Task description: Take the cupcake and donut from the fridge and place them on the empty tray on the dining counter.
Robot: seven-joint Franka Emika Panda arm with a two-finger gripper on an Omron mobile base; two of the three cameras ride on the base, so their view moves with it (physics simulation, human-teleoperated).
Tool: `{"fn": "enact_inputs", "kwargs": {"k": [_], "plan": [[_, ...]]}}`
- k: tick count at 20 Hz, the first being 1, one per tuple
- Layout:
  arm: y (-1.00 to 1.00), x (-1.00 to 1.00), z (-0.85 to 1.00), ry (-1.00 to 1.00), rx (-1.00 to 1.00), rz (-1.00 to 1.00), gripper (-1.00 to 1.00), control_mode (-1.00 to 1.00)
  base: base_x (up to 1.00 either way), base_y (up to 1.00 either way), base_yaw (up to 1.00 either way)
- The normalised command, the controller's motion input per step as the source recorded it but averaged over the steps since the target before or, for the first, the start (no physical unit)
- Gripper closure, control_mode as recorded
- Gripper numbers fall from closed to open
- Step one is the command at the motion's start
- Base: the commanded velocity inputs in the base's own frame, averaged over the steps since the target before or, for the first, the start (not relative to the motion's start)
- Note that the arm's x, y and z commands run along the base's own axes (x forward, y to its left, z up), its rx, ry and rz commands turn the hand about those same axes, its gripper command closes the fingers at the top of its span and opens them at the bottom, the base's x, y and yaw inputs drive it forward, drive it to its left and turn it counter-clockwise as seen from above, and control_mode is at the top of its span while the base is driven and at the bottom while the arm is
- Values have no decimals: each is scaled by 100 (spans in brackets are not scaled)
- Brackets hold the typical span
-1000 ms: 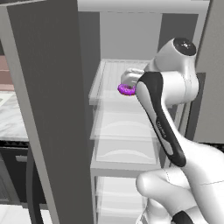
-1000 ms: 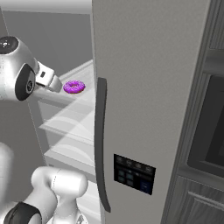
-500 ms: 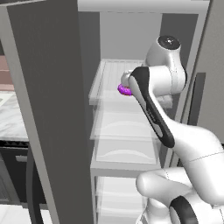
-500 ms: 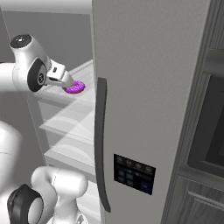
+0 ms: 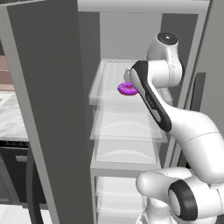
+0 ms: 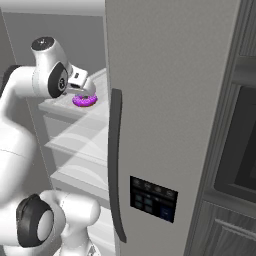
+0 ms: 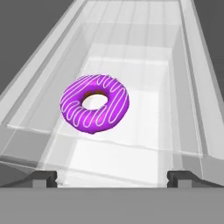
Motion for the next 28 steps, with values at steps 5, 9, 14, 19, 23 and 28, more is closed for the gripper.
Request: {"fn": "enact_inputs", "kwargs": {"k": [5,9,14,19,23,28], "plan": [[-11,35,-12,6,0,0,-100,-100,0,0,0],[0,51,-15,2,0,0,-100,-100,0,0,0],[-1,45,-14,2,0,0,-100,-100,0,0,0],[-2,38,-12,4,0,0,-100,-100,0,0,0],[0,37,-11,4,0,0,-100,-100,0,0,0],[-2,9,-8,3,0,0,-100,-100,0,0,0]]}}
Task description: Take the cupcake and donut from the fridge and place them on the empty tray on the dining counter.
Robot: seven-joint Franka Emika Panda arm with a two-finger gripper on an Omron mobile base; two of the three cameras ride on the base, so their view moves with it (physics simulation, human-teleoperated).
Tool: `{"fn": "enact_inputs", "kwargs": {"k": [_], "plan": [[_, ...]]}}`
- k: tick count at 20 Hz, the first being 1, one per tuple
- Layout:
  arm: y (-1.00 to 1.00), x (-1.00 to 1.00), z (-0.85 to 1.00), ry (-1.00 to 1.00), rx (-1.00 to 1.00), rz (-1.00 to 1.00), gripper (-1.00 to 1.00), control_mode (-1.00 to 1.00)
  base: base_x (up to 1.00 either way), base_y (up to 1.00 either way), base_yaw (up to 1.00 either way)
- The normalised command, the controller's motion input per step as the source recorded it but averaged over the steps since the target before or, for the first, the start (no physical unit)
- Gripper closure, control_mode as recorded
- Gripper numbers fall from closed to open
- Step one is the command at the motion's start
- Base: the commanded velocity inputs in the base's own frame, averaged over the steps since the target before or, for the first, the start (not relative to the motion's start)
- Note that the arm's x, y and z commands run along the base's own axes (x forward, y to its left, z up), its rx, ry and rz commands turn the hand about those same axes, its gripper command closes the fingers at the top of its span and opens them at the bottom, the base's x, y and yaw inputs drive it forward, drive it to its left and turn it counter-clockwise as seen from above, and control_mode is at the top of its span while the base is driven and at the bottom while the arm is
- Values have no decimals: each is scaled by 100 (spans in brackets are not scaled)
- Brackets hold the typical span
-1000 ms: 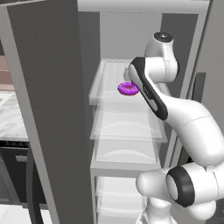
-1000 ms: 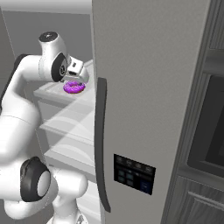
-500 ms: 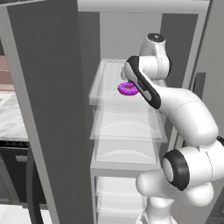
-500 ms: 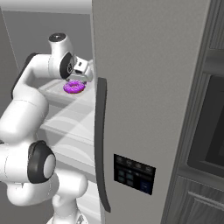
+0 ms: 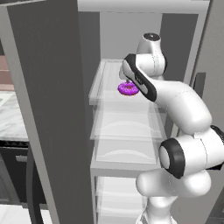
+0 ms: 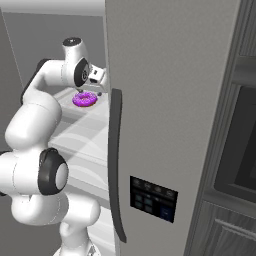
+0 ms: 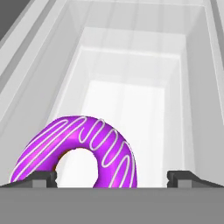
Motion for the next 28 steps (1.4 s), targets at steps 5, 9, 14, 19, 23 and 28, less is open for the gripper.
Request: {"fn": "enact_inputs", "kwargs": {"k": [5,9,14,19,23,28], "plan": [[-1,0,-1,1,1,0,-100,-100,0,0,0],[0,-6,0,0,1,0,-100,-100,0,0,0],[-1,-6,0,0,2,0,-100,-100,0,0,0],[-1,-6,-4,0,1,0,-100,-100,0,0,0],[0,-12,-2,1,0,0,-100,-100,0,0,0],[-3,-1,-12,4,0,0,-100,-100,0,0,0]]}}
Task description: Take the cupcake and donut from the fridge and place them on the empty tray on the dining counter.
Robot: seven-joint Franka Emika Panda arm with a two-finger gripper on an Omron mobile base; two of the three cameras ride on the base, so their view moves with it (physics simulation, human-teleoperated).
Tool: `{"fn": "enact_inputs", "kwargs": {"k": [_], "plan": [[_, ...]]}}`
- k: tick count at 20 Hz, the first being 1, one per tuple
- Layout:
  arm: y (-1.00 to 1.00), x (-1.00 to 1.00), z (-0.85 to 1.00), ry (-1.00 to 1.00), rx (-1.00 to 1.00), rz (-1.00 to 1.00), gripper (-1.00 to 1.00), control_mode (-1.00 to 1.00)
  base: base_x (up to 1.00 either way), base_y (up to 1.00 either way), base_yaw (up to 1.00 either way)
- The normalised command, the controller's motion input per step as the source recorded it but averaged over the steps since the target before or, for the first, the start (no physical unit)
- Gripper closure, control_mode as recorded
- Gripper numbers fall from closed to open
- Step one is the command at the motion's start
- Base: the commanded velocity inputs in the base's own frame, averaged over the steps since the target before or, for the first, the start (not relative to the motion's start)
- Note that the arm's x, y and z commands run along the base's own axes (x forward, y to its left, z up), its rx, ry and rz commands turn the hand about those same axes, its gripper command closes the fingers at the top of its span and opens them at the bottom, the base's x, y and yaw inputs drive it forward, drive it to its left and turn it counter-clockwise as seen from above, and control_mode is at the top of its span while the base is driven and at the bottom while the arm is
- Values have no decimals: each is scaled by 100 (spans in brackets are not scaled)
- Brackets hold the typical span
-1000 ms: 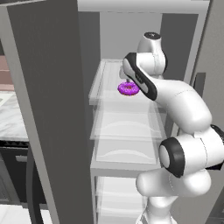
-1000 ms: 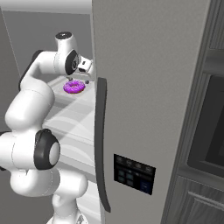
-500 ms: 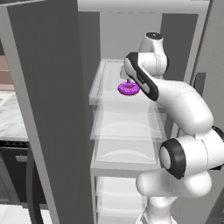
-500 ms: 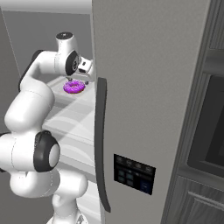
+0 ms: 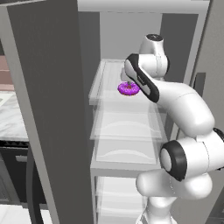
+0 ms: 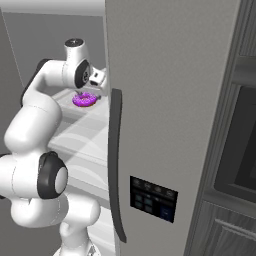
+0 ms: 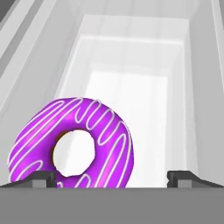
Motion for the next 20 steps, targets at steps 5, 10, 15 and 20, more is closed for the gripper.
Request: {"fn": "enact_inputs", "kwargs": {"k": [5,10,15,20], "plan": [[-11,0,-18,4,0,0,-100,-100,0,0,0],[-5,16,-20,2,0,0,-100,-100,0,0,0],[0,33,-21,0,0,0,-100,-100,0,0,0],[0,19,-36,3,0,0,-100,-100,0,0,0]]}}
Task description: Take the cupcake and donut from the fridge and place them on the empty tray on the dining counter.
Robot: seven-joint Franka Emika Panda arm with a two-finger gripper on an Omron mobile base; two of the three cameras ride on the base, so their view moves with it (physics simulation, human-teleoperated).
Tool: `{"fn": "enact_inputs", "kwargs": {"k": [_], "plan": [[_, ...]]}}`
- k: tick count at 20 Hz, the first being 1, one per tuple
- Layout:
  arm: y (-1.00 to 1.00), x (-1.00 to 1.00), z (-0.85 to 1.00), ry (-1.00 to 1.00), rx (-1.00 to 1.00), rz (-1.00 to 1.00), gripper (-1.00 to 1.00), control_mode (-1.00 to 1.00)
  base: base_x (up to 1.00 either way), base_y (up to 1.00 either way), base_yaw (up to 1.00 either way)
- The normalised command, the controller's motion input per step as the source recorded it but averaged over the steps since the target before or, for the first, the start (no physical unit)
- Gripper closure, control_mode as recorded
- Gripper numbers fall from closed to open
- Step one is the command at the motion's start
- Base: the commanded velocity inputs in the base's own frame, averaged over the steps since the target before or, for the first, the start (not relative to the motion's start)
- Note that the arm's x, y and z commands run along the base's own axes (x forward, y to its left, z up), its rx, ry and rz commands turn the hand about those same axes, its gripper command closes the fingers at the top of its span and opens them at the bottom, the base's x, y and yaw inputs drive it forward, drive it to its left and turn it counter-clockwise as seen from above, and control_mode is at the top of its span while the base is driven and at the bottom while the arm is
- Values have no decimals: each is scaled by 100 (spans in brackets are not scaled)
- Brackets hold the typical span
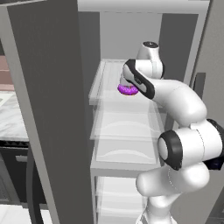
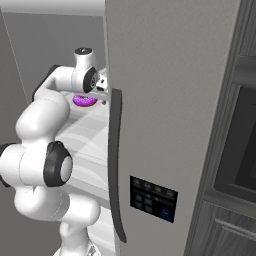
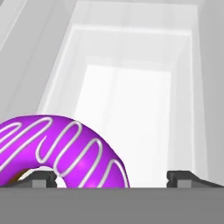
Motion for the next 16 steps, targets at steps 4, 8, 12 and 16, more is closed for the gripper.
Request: {"fn": "enact_inputs", "kwargs": {"k": [4,8,12,16], "plan": [[8,0,-53,2,0,0,100,-100,0,0,0],[12,0,-32,0,0,0,100,-100,0,0,0],[43,-1,-15,0,3,0,100,-100,0,0,0],[27,5,-9,0,6,-2,100,-100,0,0,0]]}}
